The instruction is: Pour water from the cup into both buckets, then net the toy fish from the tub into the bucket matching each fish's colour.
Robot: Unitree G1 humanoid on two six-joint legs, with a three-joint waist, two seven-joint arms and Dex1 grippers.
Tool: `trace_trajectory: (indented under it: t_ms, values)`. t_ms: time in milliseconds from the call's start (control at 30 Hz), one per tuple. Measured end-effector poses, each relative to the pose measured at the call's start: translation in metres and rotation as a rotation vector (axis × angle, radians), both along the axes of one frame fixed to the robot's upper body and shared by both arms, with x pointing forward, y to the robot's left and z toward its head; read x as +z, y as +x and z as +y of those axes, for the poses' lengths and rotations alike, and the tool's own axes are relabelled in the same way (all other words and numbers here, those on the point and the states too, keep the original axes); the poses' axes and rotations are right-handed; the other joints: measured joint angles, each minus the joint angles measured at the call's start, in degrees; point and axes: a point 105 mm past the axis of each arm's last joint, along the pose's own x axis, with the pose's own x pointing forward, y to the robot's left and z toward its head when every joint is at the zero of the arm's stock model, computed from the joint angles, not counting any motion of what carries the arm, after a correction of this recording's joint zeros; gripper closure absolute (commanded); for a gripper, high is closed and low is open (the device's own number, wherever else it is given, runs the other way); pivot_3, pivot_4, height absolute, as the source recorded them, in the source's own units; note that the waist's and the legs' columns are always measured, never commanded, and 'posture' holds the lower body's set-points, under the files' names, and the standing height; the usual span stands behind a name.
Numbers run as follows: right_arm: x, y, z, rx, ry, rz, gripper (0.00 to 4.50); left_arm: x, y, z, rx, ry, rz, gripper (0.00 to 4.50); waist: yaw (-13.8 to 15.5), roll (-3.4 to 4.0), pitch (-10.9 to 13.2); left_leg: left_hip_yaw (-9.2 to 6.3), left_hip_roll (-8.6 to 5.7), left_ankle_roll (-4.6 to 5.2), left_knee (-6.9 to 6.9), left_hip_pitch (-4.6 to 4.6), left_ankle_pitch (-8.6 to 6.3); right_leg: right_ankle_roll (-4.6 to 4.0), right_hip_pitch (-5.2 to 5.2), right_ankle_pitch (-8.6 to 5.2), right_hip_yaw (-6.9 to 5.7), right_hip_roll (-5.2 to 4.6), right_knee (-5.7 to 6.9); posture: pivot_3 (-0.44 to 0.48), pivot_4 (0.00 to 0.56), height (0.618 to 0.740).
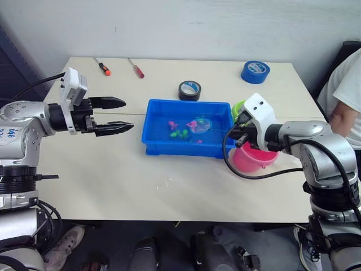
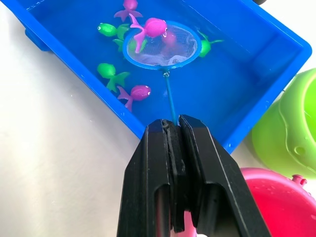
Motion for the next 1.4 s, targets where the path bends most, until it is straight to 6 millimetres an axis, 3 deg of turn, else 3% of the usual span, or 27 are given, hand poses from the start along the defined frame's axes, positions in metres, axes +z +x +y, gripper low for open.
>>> trace_trajectory:
  t_ms: [300,500,600,733,1033,1400]
  values:
    - [0.013,-0.001,-0.016,-0.018,0.04,-0.062,4.5,0.001,0.005,0.001,-0.007,-0.001,-0.002,0.03,0.14,0.0,0.0,-0.01,-0.01,0.01,-0.02,-0.02,-0.01,0.0,0.01,0.0,0.01,0.0,-0.05,0.0,0.15,0.734]
    - [0.028,-0.014,-0.051,-0.084,0.074,-0.111,4.5,0.007,0.016,-0.005,-0.046,-0.01,-0.021,0.03,0.31,0.0,0.0,0.01,-0.04,0.07,-0.03,-0.03,-0.04,0.0,0.04,0.0,-0.03,-0.01,-0.11,0.0,0.15,0.734]
    - [0.029,-0.032,-0.08,-0.15,0.079,-0.115,4.5,0.008,0.026,-0.02,-0.1,-0.03,-0.029,0.03,0.64,0.0,0.0,-0.03,-0.04,0.08,-0.04,-0.08,-0.04,0.03,0.04,-0.01,-0.03,0.0,-0.16,0.0,0.15,0.734]
    - [0.04,-0.057,-0.114,-0.257,0.057,-0.162,4.5,0.009,0.035,-0.022,-0.106,-0.051,-0.027,0.03,0.61,0.0,0.0,0.04,-0.03,0.09,-0.05,-0.05,-0.05,0.12,0.07,-0.05,-0.02,0.05,-0.24,0.0,0.15,0.734]
    - [0.03,-0.089,-0.133,-0.339,0.002,-0.148,4.5,0.006,0.048,-0.038,-0.166,-0.07,-0.021,0.03,0.35,0.01,0.0,0.03,-0.04,0.08,-0.05,-0.01,-0.03,0.18,0.08,-0.07,0.14,0.13,-0.15,0.0,0.15,0.734]
    - [0.02,-0.102,-0.127,-0.343,-0.065,-0.143,4.5,0.005,0.056,-0.054,-0.215,-0.062,-0.022,0.03,0.32,0.0,0.01,0.04,-0.04,0.08,-0.05,0.0,-0.03,0.21,0.11,-0.07,0.16,0.14,-0.2,0.0,0.15,0.734]
